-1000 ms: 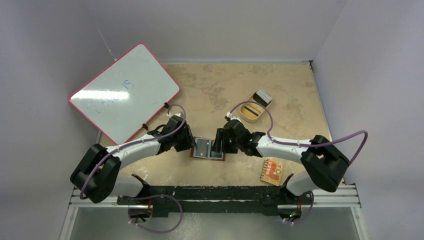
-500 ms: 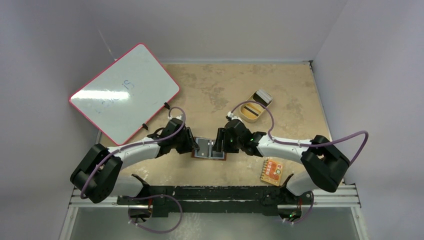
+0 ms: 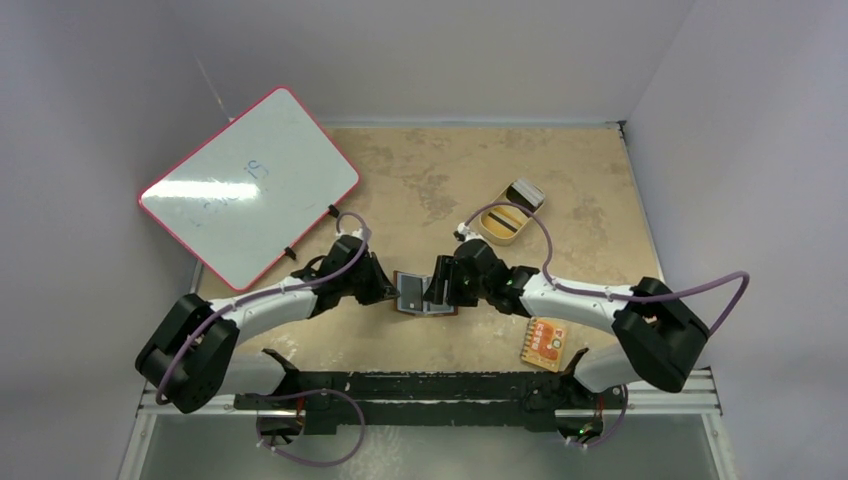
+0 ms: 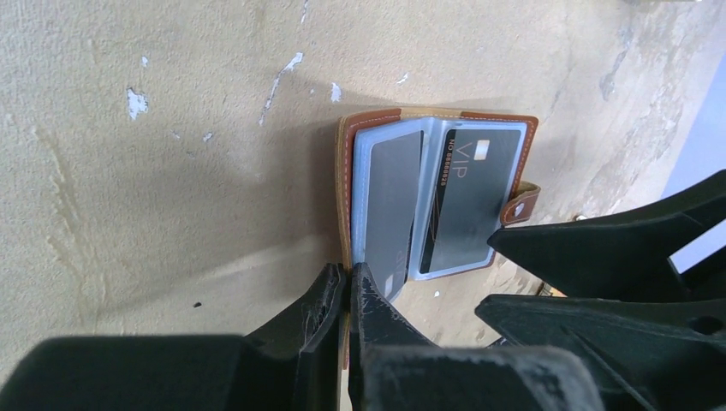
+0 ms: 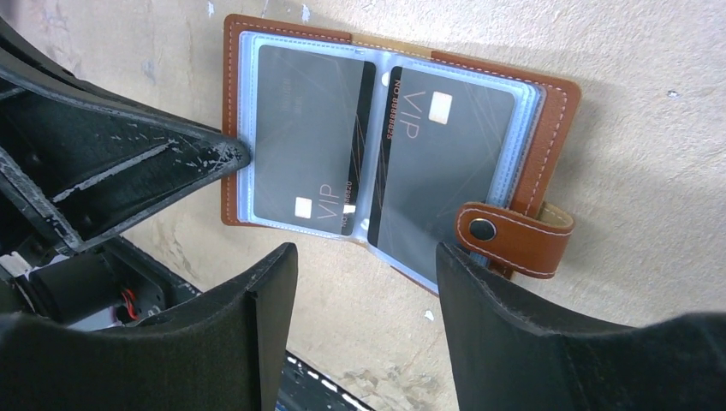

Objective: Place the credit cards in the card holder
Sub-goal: Turn over the card slot in the card holder.

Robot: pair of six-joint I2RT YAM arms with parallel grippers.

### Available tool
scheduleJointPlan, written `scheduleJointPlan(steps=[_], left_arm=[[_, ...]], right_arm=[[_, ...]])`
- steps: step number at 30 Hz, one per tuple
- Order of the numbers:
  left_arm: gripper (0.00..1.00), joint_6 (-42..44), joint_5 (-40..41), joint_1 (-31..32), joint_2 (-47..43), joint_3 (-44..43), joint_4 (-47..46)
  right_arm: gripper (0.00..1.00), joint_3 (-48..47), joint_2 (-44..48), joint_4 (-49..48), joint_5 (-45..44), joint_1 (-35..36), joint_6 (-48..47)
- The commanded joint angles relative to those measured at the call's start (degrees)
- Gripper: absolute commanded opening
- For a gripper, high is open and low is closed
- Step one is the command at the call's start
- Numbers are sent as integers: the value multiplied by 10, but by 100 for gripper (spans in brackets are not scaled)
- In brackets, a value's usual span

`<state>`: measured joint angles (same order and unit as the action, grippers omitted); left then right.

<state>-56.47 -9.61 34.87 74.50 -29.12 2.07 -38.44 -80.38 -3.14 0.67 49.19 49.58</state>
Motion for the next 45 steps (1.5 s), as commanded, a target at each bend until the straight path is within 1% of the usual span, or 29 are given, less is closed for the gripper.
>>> scheduleJointPlan(steps=[1, 5, 8, 14, 20, 25, 38, 43, 45], left_arm=[[0, -9, 2, -4, -22, 7, -28], [0, -3, 10, -4, -28, 8, -21], [0, 2, 15, -4, -26, 11, -17], [0, 2, 16, -4, -27, 15, -20], [0, 7, 19, -4, -26, 15, -15], [0, 8, 19, -4, -24, 15, -18], [0, 11, 23, -4, -21, 18, -16], [0, 11, 25, -4, -18, 19, -17], [0, 11, 25, -4, -17, 19, -16]], right_arm=[[63, -4, -8, -19, 4, 5, 6], [65, 3, -11, 4, -1, 5, 11], [67, 6, -15, 10, -25, 4, 8], [69, 1, -45, 2, -30, 3, 2], [72, -8, -42, 21, -68, 3, -2], [73, -12, -48, 11, -58, 2, -8], [77, -21, -57, 28, -103, -2, -24], [79, -29, -67, 29, -110, -5, -39], [79, -26, -66, 15, -104, -5, -49]])
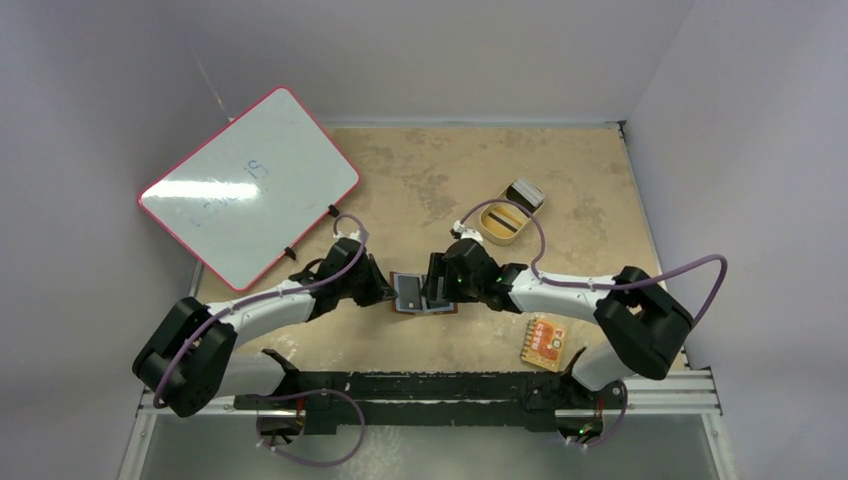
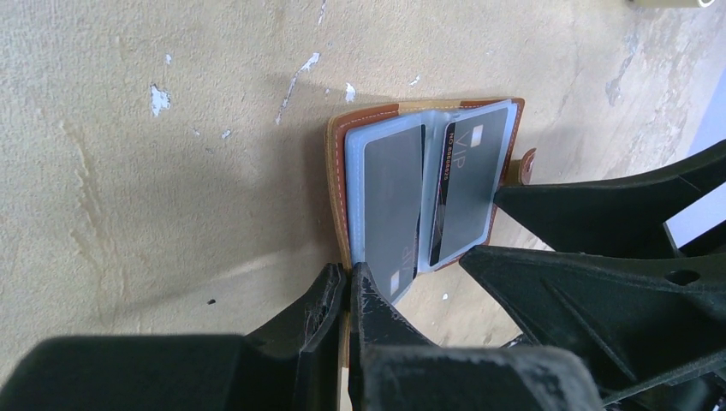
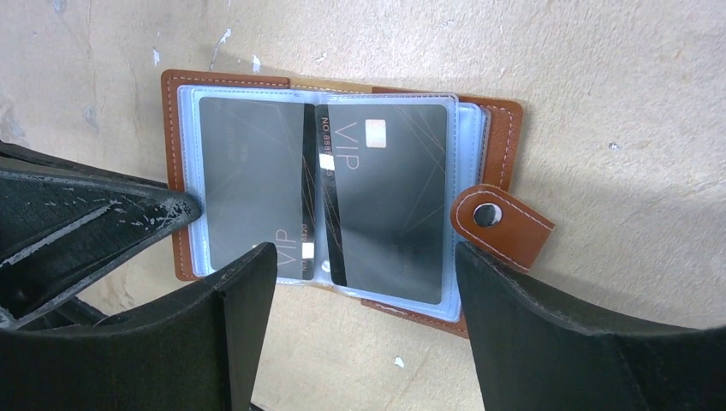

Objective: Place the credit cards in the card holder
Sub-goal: Turn over the card slot in the card holder, then pick up the credit card from the storage box.

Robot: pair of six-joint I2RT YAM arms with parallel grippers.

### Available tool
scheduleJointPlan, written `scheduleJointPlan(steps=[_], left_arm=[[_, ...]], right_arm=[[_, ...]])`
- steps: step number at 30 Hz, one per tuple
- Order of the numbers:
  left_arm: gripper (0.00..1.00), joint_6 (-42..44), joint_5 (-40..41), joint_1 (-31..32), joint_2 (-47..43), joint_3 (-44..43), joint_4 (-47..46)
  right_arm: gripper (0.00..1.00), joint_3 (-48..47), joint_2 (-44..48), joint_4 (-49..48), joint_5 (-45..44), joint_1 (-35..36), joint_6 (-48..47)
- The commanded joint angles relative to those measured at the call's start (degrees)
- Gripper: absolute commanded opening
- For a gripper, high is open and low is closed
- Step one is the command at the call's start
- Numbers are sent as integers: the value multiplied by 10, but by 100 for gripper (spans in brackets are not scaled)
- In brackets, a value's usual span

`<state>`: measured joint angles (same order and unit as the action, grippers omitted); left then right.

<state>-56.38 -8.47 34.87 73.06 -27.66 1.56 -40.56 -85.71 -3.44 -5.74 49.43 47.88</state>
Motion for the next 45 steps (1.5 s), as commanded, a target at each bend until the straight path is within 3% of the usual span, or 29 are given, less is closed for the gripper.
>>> scheduleJointPlan(steps=[1, 23, 34, 39, 45], left_arm=[[0, 9, 14, -4, -2, 5, -12], [0, 5, 12, -4, 12, 8, -29], [0, -2, 16, -4, 5, 10, -27], [4, -8, 24, -4, -3, 9, -19], [19, -14, 33, -4, -7, 5, -9]], right_arm=[[79, -3, -11, 9, -32, -9, -36], [78, 43, 59, -199, 170, -20, 12], [77, 45, 14, -288, 236, -21, 29], [77, 21, 1, -277, 245, -23, 14], [74, -23, 45, -149, 214, -80, -88]])
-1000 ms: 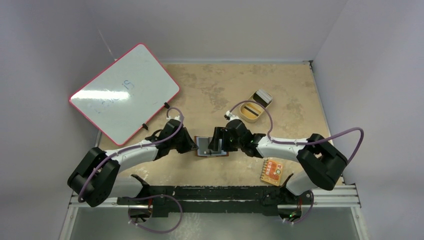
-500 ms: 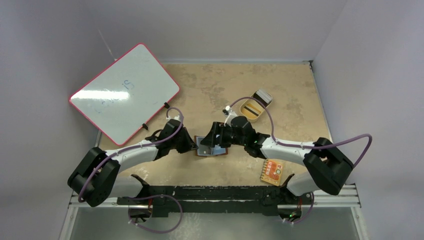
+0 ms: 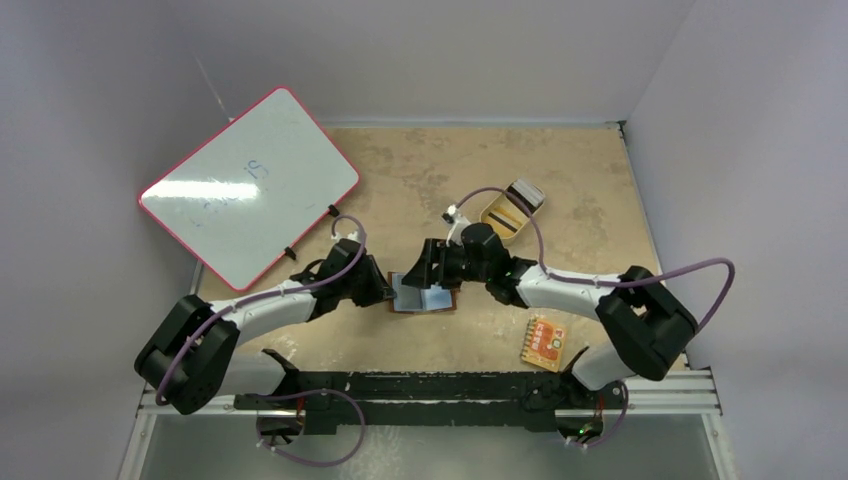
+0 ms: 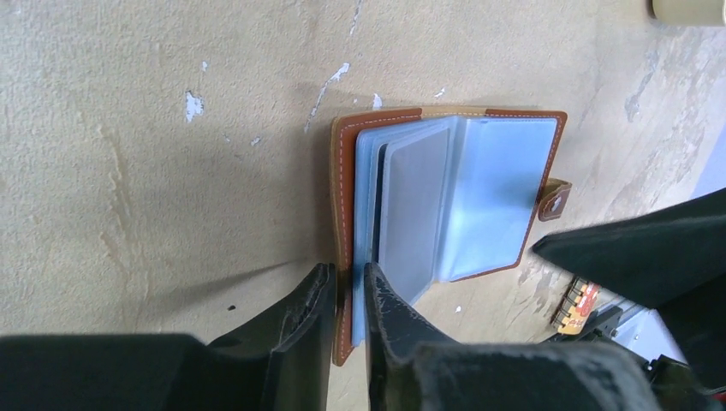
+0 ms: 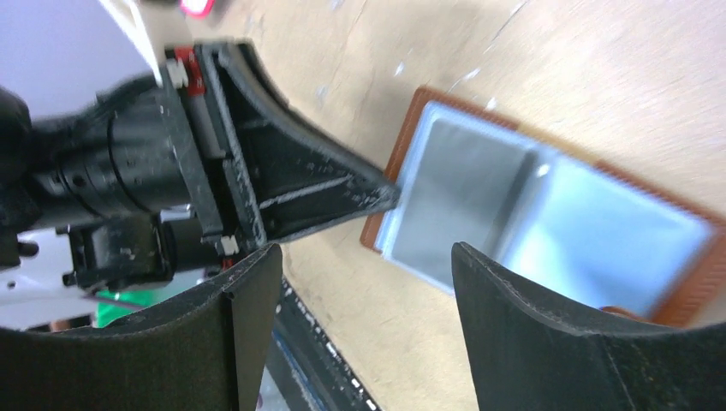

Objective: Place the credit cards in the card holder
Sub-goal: Pick up the credit card from the storage box.

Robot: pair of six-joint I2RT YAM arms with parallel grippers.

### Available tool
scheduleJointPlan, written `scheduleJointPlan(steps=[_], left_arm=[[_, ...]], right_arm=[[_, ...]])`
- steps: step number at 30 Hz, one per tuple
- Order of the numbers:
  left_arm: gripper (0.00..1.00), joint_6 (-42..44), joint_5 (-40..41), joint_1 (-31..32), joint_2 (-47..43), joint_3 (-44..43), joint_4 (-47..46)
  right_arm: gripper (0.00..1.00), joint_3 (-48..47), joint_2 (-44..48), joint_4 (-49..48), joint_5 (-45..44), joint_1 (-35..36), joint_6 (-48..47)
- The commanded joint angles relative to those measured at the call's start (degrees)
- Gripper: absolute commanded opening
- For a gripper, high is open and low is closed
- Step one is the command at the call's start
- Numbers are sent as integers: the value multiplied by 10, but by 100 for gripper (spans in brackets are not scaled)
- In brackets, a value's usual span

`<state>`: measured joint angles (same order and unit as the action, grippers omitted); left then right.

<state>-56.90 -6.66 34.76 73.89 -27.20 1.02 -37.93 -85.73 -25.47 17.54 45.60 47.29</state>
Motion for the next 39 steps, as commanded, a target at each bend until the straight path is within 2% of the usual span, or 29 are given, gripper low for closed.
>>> scheduleJointPlan(steps=[1, 4, 8, 13, 17, 23, 33, 39], left_arm=[[21, -9, 18, -3, -17, -3, 1], [26, -7, 27, -3, -22, -13, 18], [32, -4, 46, -3, -34, -27, 42], [36, -2, 60, -4, -43, -39, 58], [37, -1, 60, -3, -38, -43, 58], [37, 4, 38, -3, -31, -44, 34], [36, 25, 42, -3, -8, -56, 50], [36, 30, 44, -4, -4, -62, 53]], right_arm=[[74, -64, 55, 104, -37, -55, -111], [74, -117, 66, 195, -96, -87, -199], [73, -214, 36, 299, -208, -116, -296], [72, -319, -20, 368, -320, -163, -393], [71, -363, -56, 372, -396, -197, -467], [65, -395, -134, 358, -453, -237, -554], [58, -412, -209, 320, -449, -266, -639], [54, -428, -254, 313, -488, -267, -659]])
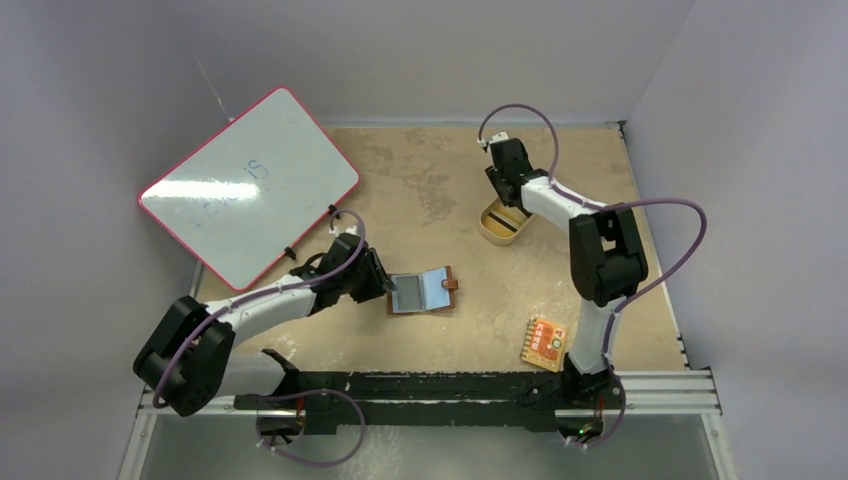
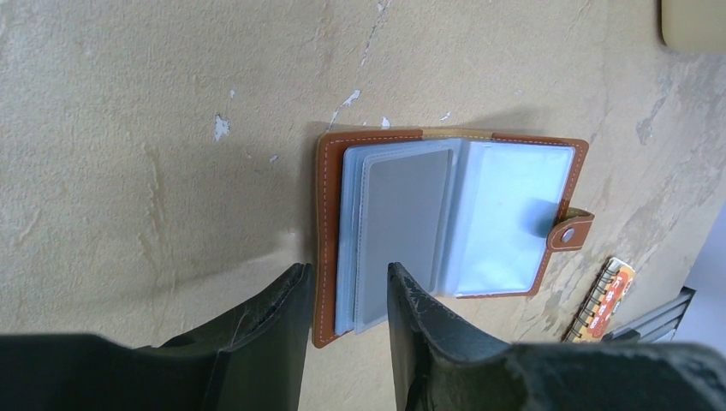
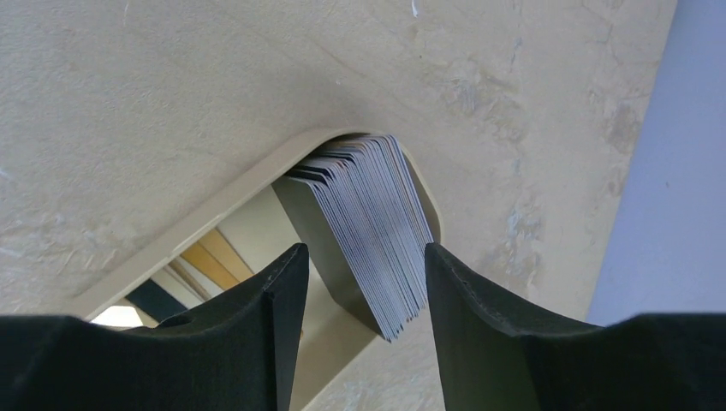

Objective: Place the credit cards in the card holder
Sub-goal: Pick up the credit card from the storage box.

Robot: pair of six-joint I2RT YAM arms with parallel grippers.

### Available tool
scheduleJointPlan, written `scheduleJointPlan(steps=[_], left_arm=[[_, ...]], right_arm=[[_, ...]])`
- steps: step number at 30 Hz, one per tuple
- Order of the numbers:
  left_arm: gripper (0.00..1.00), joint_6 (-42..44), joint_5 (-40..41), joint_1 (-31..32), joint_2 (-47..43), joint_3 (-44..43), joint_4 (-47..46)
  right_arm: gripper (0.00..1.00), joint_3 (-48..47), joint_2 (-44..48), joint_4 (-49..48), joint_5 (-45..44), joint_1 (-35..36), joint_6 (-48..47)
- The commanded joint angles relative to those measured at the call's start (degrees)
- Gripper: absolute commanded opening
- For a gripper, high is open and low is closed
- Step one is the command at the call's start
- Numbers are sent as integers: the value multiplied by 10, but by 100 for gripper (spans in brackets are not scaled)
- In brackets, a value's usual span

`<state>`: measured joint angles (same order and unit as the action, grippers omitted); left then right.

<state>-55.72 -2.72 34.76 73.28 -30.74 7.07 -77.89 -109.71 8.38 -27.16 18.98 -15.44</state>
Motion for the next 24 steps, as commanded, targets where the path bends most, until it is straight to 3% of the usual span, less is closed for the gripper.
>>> scheduleJointPlan(steps=[1, 15, 24], left_arm=[[36, 19, 5, -3, 2, -27, -7], [36, 23, 11, -4, 3, -23, -5], [36, 21, 12, -4, 3, -27, 1]], right_arm=[[53, -29, -19, -26, -52, -1, -34], [40, -16, -26, -43, -85, -6, -36], [37, -26, -15, -35, -71, -8, -28]])
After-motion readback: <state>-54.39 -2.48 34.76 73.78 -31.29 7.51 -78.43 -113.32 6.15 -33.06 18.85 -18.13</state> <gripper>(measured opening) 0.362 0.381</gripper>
